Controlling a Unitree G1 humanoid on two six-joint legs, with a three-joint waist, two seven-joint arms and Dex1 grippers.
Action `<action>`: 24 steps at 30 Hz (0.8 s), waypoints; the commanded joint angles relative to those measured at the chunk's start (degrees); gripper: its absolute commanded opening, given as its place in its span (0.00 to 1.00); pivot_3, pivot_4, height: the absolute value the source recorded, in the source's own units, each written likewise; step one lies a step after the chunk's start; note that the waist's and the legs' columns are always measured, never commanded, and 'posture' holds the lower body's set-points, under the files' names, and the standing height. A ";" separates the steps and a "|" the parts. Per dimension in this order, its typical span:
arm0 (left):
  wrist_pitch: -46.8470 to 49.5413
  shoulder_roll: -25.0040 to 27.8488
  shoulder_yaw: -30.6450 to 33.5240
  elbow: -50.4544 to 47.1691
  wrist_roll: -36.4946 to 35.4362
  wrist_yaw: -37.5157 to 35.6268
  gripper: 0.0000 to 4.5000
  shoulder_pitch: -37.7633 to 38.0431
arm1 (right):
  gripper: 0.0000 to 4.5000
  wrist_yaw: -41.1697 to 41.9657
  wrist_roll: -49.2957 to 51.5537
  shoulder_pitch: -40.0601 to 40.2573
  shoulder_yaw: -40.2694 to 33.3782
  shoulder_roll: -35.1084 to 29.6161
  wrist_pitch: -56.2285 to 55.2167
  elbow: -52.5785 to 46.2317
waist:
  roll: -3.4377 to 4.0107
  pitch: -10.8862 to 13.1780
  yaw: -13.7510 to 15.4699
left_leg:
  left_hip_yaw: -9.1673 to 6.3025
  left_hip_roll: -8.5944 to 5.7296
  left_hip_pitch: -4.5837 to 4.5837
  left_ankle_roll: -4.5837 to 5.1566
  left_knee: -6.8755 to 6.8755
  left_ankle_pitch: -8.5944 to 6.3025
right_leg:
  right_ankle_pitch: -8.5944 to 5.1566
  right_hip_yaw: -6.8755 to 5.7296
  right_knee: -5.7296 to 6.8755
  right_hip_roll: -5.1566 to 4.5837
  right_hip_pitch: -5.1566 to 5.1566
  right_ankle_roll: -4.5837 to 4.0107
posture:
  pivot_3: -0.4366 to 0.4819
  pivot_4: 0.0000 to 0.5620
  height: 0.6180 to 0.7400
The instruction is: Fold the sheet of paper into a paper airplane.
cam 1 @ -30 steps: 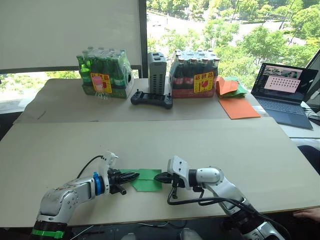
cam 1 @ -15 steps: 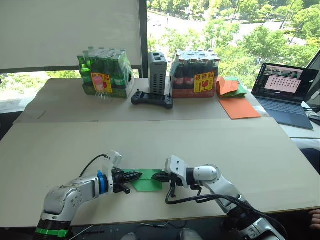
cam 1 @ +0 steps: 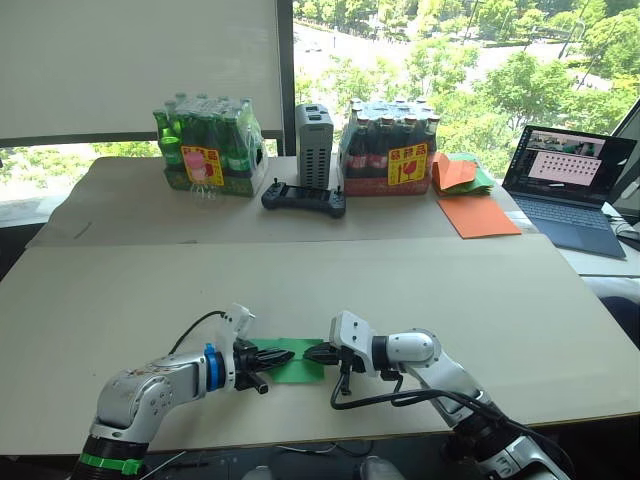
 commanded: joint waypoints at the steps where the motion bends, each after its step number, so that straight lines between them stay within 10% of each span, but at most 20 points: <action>1: 0.48 0.33 -1.51 -1.12 0.35 -0.26 0.00 0.49 | 0.01 -0.12 -1.38 0.97 1.24 0.05 1.03 0.81 | 0.00 0.00 -0.01 | 0.00 0.00 0.00 0.00 0.00 0.00 | 0.00 0.00 0.00 0.00 0.00 0.00 | 0.48 0.27 0.89; 24: 0.55 3.33 7.98 1.81 -1.00 1.41 0.00 5.33 | 0.01 0.60 -0.86 0.29 1.14 0.08 1.31 1.11 | 0.00 0.00 -0.24 | 0.00 0.04 0.04 0.00 0.00 0.00 | -0.01 0.01 0.02 0.04 -0.01 -0.02 | 0.48 0.27 0.89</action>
